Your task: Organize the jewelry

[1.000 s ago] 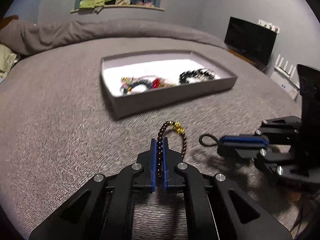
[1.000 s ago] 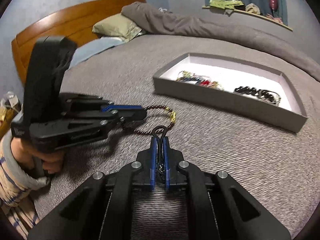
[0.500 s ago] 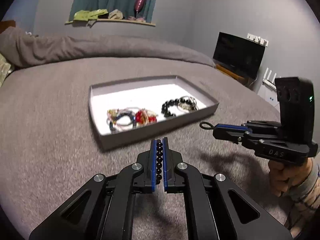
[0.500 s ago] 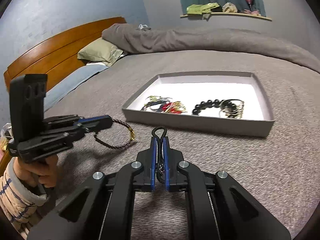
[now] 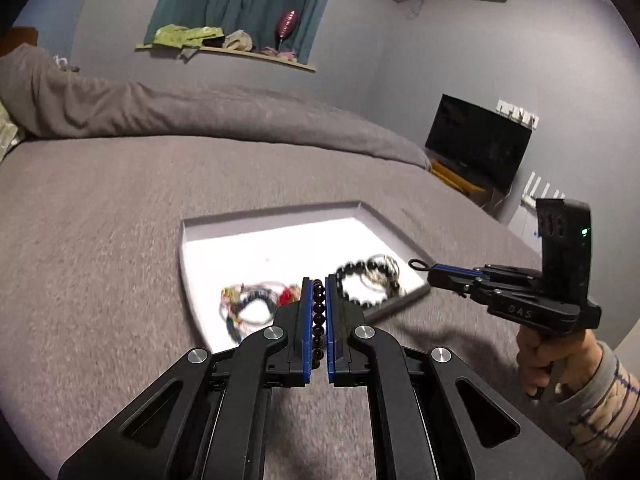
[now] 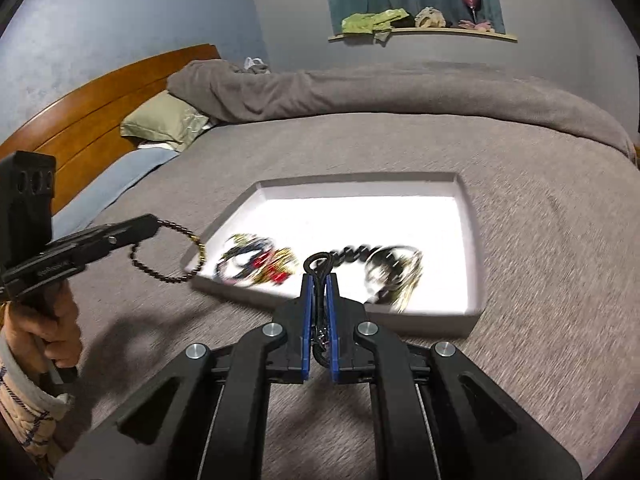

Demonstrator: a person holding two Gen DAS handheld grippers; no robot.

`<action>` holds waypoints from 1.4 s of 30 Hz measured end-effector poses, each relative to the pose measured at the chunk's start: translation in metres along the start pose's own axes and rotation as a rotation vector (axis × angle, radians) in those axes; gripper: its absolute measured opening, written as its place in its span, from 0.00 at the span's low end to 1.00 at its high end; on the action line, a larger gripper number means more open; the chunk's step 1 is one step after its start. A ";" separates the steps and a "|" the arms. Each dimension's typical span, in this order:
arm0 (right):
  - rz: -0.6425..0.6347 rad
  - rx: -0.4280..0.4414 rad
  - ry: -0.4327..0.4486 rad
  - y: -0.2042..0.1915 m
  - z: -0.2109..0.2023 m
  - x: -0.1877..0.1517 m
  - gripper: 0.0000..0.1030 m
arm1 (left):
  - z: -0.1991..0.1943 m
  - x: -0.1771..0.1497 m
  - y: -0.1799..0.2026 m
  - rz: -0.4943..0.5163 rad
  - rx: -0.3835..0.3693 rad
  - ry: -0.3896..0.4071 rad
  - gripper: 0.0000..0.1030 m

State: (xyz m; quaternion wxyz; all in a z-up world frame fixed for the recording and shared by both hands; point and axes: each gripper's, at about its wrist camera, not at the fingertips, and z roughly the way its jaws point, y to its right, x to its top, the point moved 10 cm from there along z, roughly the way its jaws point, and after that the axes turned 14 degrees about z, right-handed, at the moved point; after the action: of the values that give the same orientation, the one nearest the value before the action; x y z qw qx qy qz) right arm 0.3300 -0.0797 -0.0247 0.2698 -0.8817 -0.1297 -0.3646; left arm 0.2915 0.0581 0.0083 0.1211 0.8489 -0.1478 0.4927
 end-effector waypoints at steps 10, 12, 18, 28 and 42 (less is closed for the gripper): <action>0.016 -0.135 -0.024 0.040 0.047 0.032 0.07 | 0.048 0.022 -0.009 0.027 0.035 -0.034 0.06; 0.012 -0.167 -0.035 0.049 0.055 0.029 0.07 | 0.056 0.018 -0.012 0.027 0.044 -0.048 0.06; -0.002 -0.219 -0.052 0.063 0.067 0.019 0.07 | 0.078 -0.008 -0.018 0.017 0.078 -0.112 0.06; -0.042 -0.205 0.031 0.053 0.043 0.022 0.33 | 0.065 -0.016 -0.024 0.060 0.165 -0.100 0.54; -0.049 -0.126 0.188 0.033 -0.028 0.002 0.66 | 0.007 -0.017 0.002 0.049 0.231 0.047 0.93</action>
State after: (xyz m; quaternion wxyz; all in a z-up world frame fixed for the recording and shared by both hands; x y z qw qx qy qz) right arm 0.3300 -0.1226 -0.0193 0.2160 -0.8553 -0.1021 -0.4598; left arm 0.2883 0.0559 -0.0095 0.0139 0.8416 -0.1081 0.5289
